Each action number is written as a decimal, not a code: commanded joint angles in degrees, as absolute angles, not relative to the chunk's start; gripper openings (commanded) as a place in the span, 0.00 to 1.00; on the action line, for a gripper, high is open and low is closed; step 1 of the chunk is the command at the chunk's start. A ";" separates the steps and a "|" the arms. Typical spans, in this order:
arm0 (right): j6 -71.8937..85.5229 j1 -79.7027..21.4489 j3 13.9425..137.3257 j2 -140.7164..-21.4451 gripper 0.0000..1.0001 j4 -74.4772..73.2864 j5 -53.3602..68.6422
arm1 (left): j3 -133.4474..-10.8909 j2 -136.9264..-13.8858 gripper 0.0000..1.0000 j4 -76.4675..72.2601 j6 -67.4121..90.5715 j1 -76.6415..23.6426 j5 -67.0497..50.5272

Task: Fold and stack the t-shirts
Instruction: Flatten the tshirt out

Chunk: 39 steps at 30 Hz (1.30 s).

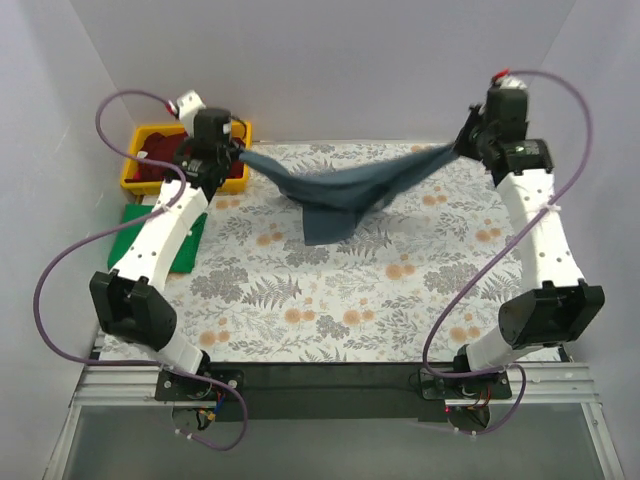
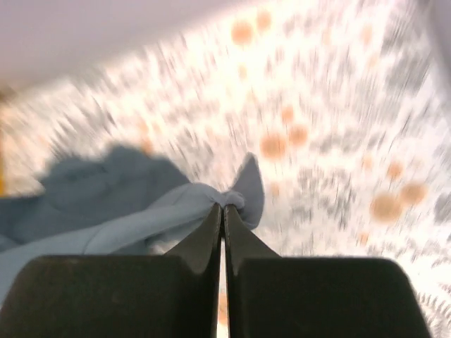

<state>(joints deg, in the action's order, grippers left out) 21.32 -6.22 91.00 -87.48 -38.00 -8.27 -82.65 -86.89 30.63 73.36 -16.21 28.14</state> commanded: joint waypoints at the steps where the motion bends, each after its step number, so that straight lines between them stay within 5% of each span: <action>1: 18.90 -4.40 109.98 -85.78 0.01 -40.78 -12.13 | -100.86 -88.93 0.00 33.92 68.40 -15.47 30.06; 6: 13.11 -4.13 117.69 -78.78 0.01 -39.99 -14.06 | -111.97 -85.36 0.00 35.33 64.43 -15.47 30.76; 15: 7.56 -4.13 99.25 -51.89 0.01 -30.15 -11.96 | -101.79 -60.14 0.00 32.26 62.06 -15.47 21.02; 20: 4.13 -4.13 98.35 -47.11 0.01 -30.32 -9.06 | -100.28 -52.47 0.00 35.59 61.35 -15.38 16.70; 27: 2.82 -4.13 97.91 -52.19 0.01 -30.32 -5.46 | -95.12 -57.03 0.00 36.13 61.87 -15.47 15.47; 39: 1.32 -4.13 95.45 -74.15 0.01 -17.85 0.27 | -93.87 -85.40 0.01 23.92 60.73 -15.29 19.16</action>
